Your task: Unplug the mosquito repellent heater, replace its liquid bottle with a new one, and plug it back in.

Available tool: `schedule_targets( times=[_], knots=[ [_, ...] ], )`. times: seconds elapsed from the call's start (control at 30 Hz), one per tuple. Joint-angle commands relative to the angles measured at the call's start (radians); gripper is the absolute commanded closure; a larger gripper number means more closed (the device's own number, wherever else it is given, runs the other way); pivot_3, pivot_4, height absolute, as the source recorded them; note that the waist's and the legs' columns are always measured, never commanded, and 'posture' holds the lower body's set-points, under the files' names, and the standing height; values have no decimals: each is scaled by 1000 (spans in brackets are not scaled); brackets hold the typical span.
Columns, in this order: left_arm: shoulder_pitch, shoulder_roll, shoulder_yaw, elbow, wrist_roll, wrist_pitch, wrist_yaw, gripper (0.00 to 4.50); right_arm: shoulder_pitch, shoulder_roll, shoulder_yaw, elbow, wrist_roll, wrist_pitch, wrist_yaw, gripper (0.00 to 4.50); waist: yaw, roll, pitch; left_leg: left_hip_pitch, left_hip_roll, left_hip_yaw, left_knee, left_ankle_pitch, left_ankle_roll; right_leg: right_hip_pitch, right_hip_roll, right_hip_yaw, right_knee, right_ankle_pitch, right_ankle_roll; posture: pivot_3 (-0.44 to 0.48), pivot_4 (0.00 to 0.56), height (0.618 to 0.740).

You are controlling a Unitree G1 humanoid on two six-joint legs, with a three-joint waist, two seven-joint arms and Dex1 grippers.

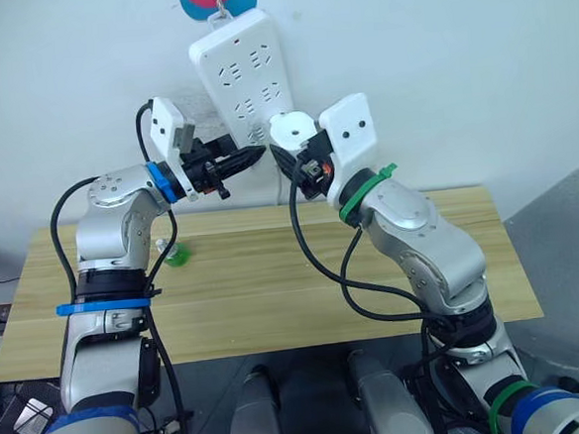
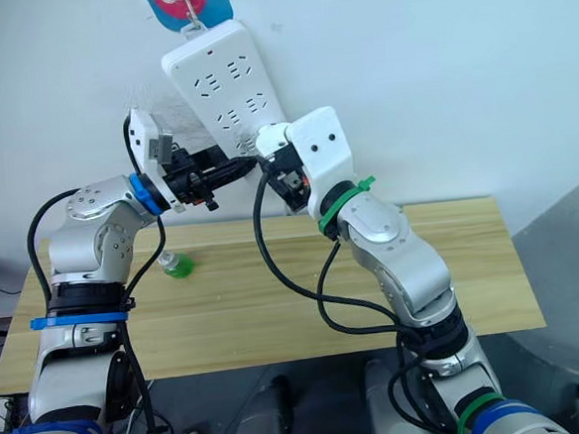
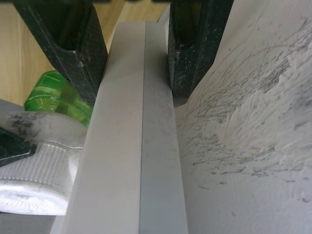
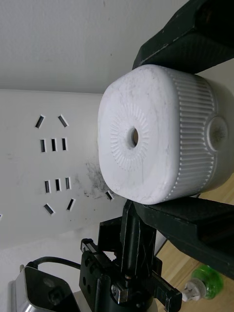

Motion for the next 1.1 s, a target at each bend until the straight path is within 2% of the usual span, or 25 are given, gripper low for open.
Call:
schedule_targets(
  times=[0.03,0.2,0.37,0.57,0.7,0.8,0.9,1.0,1.1],
  knots=[
    [20,28,-12,19,55,-40,19,3201,31,1,-40,-162,39,107,-2,1542,-2,0,0,0,0,-1,0,0,0,0,0,-1,0,0,0,-259,331,740],
    [53,43,-15,17,77,-102,32,3201,48,5,-128,-292,103,260,-1,1542,-13,0,0,0,0,-3,0,0,0,0,-1,-4,3,0,-1,-270,323,740],
    [141,57,12,-57,60,-107,58,3201,80,9,-198,-329,132,293,-9,1542,-37,0,-1,2,0,-3,1,0,0,1,-1,-4,8,0,0,-273,319,740],
    [342,88,22,-237,82,-159,88,1263,104,47,-281,-330,159,294,-25,1542,-69,1,-1,2,1,-2,0,0,0,-2,0,-3,10,0,-1,-258,317,740],
    [476,42,49,-421,36,-111,169,17,131,87,-333,-332,192,296,-38,1542,-67,1,-1,1,1,-3,0,0,0,-3,0,-3,12,-1,-2,-251,314,740],
    [578,-8,-20,-594,37,-97,203,0,160,125,-367,-334,221,289,-40,1542,-63,1,-1,1,1,-3,0,0,0,-2,0,-3,11,-1,-2,-245,314,740],
    [603,-78,-84,-676,52,-108,251,0,169,178,-403,-334,262,292,-57,1542,-54,1,-1,1,0,-2,0,0,0,-2,-1,-2,10,-1,-2,-244,315,740],
    [605,-130,-146,-696,89,-167,265,0,163,237,-444,-333,309,318,-84,1542,-56,1,-1,1,0,-2,0,1,0,-2,-1,-2,11,-1,-1,-244,315,740],
    [554,-225,-184,-615,138,-250,332,0,134,330,-509,-315,390,355,-152,1542,-54,1,-1,2,0,-2,1,1,0,-2,0,-1,11,-2,-1,-257,316,740]
  ],
)
